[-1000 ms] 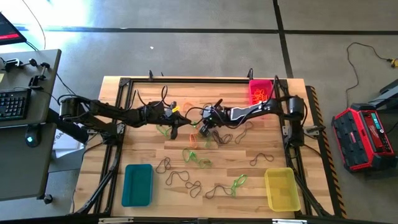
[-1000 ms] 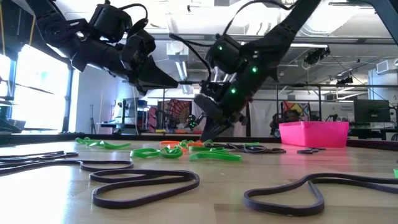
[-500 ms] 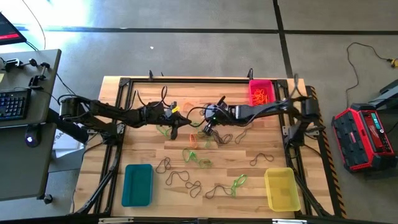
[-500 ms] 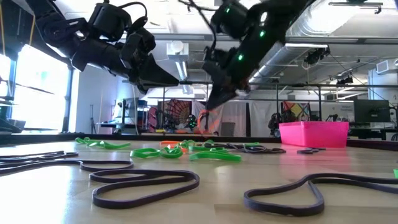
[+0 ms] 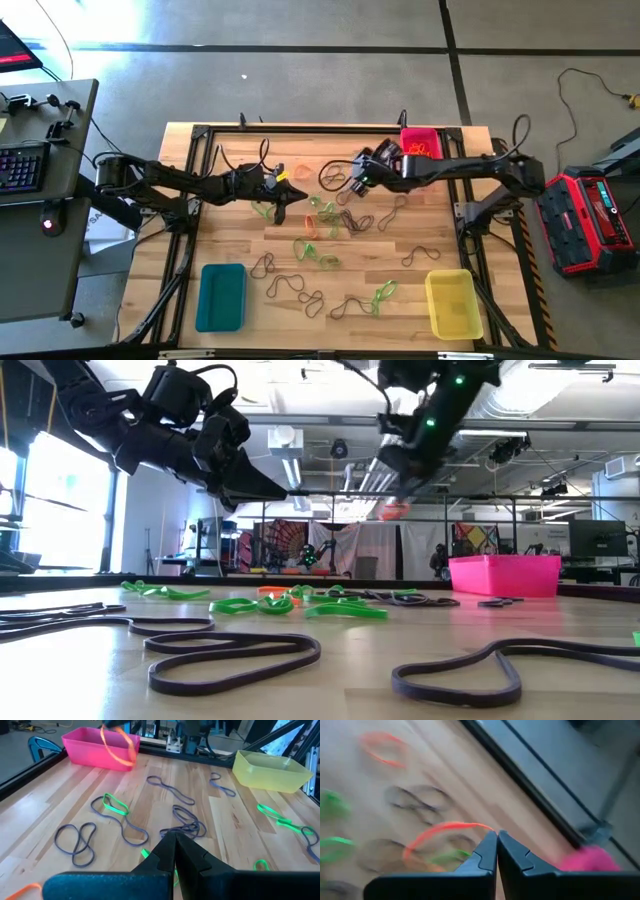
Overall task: Sort rubber bands into baskets
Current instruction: Put the orange rubber band into the red bin
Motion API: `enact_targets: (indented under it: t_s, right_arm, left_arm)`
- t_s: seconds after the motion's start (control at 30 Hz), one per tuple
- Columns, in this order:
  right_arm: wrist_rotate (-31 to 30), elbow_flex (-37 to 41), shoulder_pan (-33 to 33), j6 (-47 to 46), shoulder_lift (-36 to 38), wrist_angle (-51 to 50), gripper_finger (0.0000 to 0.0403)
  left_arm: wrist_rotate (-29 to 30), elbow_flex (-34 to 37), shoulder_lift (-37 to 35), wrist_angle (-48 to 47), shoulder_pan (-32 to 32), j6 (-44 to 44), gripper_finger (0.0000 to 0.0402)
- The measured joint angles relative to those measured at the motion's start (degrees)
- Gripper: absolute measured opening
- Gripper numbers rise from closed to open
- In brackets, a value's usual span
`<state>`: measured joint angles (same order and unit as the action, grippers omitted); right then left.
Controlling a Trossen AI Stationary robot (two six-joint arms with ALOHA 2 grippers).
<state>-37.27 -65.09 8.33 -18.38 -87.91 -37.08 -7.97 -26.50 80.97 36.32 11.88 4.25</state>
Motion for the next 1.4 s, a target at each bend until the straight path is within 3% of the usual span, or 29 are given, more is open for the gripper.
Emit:
enact_targets:
  t_s: [0.17,0.37,0.63,0.9,1.1,1.23,1.4]
  right_arm:
    - [-4.51,1.77,4.1,-3.57,2.48,-8.56,0.0]
    - [-4.84,9.91,11.34,-5.73,5.6,-6.41,0.0]
    - [-12.94,20.7,20.18,-14.28,7.94,-4.05,0.0]
    - [-10.92,30.54,26.02,-12.49,8.1,8.57,0.0]
    - [-9.56,31.88,27.74,-9.77,8.1,10.45,0.0002]
    - [-9.46,30.38,27.79,-8.29,8.1,10.06,0.0028]
    - [-9.42,27.05,27.28,-9.0,8.09,5.78,0.0092]
  left_arm:
    - [0.0,0.0,0.0,0.04,0.0,0.02,0.0]
    - [0.0,0.0,0.0,0.02,0.0,0.03,0.0]
    - [0.02,0.0,0.0,0.01,0.0,0.06,0.0]
    - [0.02,0.0,0.0,0.02,0.05,0.07,0.0]
    - [0.17,0.0,0.0,0.02,0.2,0.09,0.0]
    - [0.17,-0.02,0.0,0.0,0.2,0.2,0.0]
    - [0.17,-0.02,0.0,0.0,0.2,0.17,0.0]
